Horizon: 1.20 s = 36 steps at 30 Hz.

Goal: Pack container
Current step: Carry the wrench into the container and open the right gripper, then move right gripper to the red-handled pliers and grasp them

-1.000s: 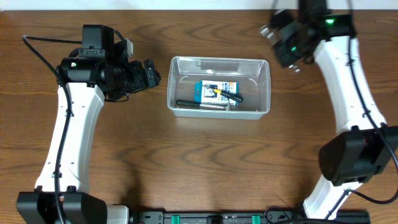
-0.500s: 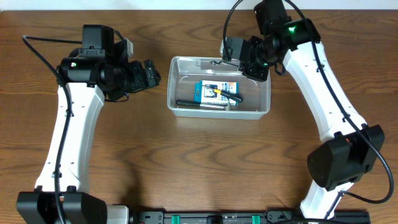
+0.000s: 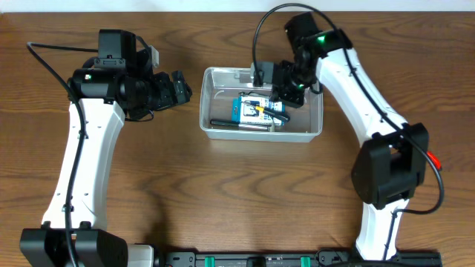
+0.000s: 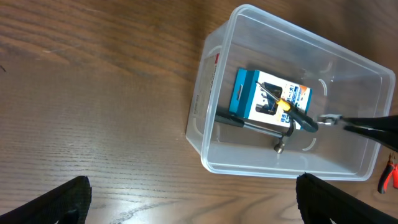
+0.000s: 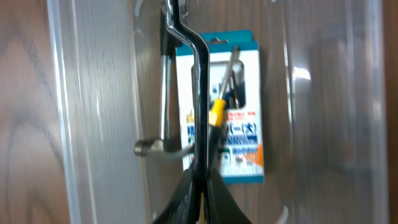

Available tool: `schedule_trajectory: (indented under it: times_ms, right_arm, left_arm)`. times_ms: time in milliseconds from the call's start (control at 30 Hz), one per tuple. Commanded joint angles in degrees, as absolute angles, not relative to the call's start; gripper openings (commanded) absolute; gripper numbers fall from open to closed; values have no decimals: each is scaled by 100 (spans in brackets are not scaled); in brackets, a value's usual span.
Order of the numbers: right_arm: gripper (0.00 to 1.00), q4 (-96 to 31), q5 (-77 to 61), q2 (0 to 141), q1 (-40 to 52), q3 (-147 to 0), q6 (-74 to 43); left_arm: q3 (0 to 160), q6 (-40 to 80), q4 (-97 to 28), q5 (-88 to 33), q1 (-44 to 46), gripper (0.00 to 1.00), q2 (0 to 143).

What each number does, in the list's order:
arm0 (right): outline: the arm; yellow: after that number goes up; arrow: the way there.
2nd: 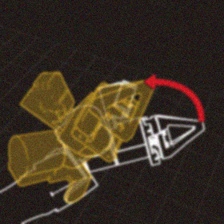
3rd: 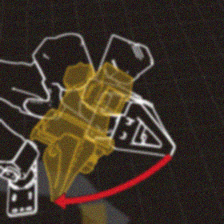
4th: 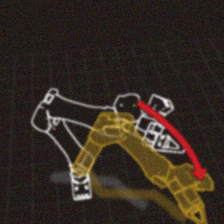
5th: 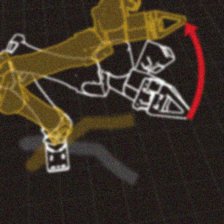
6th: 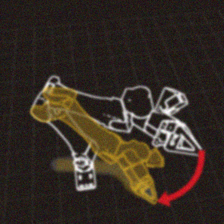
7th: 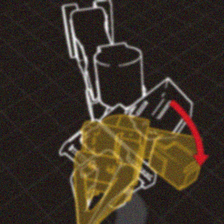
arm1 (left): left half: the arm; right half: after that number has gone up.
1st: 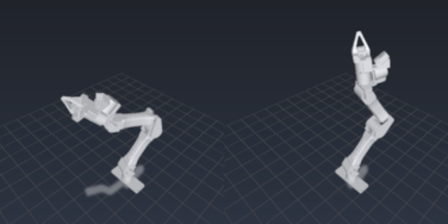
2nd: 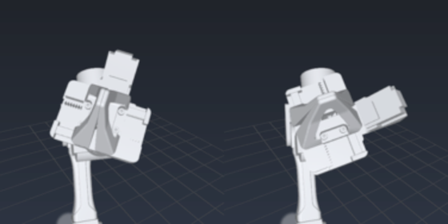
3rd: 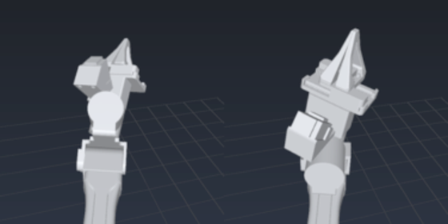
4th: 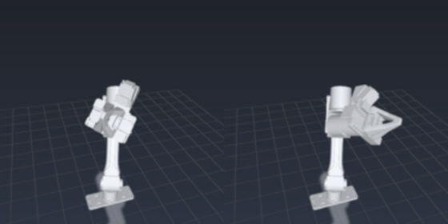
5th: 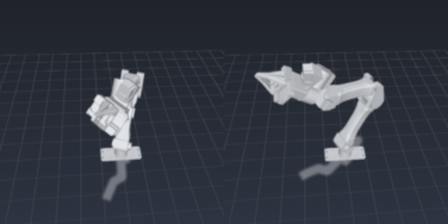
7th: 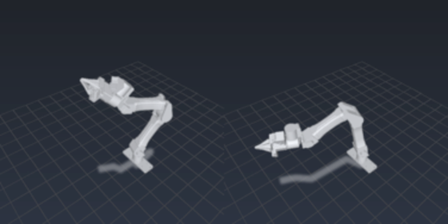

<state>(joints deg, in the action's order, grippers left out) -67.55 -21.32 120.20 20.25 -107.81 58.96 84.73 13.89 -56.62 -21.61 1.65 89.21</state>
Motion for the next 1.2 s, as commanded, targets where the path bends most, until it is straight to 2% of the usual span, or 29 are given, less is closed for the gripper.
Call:
schedule_trajectory:
  times_ms: [0,200,400,433,467,533,767,967,1067,1167]
  right_arm:
    - [3,-6632,-2381,12245,2143,-10781,5706]
    - [4,-6484,-2383,12442,2145,-10781,5422]
    - [22,-6464,-2383,12464,2145,-10781,5411]
    - [34,-6425,-2383,12464,2145,-10781,5328]
    - [55,-6364,-2383,12464,2145,-10781,5135]
    - [70,-6278,-2383,12444,2145,-10785,4718]
    - [76,-6307,-2281,11891,2032,-10925,3892]
    - [80,-6783,-593,10787,1645,-11098,2932]
    - [90,-7078,495,10202,1275,-11098,2547]
    - [97,-7290,967,9789,790,-11098,2244]
  left_arm:
    - [8475,1380,-5675,-2112,174,98,8884]
    - [8475,1380,-5677,-2112,174,98,8884]
    - [8475,1380,-5675,-2112,174,98,8884]
    - [8475,1380,-5675,-2112,174,98,8884]
    - [8475,1380,-5675,-2112,174,98,8884]
    - [8475,1380,-5675,-2112,174,98,8884]
    - [8475,1380,-5675,-2112,174,98,8884]
    - [8475,1380,-5675,-2112,174,98,8884]
    - [8475,1380,-5675,-2112,174,98,8884]
    - [8475,1380,-5675,-2112,174,98,8884]
